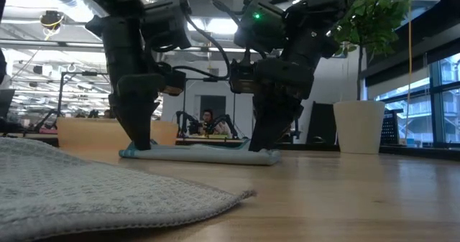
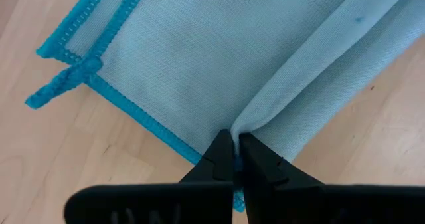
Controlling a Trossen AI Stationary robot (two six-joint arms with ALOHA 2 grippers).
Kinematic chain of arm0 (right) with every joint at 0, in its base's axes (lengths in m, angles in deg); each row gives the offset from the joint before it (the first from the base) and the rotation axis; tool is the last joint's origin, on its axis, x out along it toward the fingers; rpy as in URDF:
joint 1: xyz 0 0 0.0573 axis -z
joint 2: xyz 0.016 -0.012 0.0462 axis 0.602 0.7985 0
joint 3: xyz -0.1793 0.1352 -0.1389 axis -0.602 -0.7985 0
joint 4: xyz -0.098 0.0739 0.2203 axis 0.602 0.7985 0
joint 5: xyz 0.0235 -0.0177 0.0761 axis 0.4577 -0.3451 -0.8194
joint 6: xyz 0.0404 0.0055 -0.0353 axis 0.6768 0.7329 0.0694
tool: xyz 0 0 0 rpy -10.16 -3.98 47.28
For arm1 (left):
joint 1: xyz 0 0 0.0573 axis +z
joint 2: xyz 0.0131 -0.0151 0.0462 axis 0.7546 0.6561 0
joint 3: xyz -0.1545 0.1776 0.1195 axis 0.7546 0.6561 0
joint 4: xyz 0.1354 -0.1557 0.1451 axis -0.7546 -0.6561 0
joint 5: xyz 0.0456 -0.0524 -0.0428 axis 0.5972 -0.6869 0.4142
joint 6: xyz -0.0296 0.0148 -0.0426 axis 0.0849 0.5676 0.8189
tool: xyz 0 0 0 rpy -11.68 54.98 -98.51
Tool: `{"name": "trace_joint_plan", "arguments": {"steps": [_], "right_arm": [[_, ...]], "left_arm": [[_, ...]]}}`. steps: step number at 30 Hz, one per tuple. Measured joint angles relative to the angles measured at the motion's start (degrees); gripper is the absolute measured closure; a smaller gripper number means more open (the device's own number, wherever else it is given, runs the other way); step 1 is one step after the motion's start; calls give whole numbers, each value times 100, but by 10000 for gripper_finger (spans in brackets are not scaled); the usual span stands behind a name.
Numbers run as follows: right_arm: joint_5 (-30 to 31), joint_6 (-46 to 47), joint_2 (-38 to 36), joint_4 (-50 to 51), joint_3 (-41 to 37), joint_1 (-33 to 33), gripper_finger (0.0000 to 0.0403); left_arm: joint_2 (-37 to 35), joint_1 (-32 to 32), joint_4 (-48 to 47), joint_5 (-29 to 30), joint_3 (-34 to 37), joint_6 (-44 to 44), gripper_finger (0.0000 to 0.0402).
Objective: Roll microfiber towels into tight, uniform cylinder then place into a basket
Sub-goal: Roll the blue microfiber cloth
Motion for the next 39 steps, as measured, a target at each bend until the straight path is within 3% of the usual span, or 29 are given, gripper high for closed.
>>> {"name": "trace_joint_plan", "arguments": {"steps": [5, 12, 16, 29, 39], "right_arm": [[9, -109, 13, 684, 475, 79, 314], [735, -598, 13, 1437, 1312, -16, 320], [716, -917, 11, 1311, 1484, -233, 324], [671, -1171, -1, -1108, -37, -303, 325], [758, -1016, -22, -1593, -624, -33, 325]], "left_arm": [[4, 0, -2, -27, 4, 0, 401], [9, 0, -3, -33, 7, -4, 401], [11, 0, -5, -35, 7, -31, 401], [15, -4, -37, -7, 13, -55, 401], [17, -29, -26, -113, 13, -254, 401]]}}
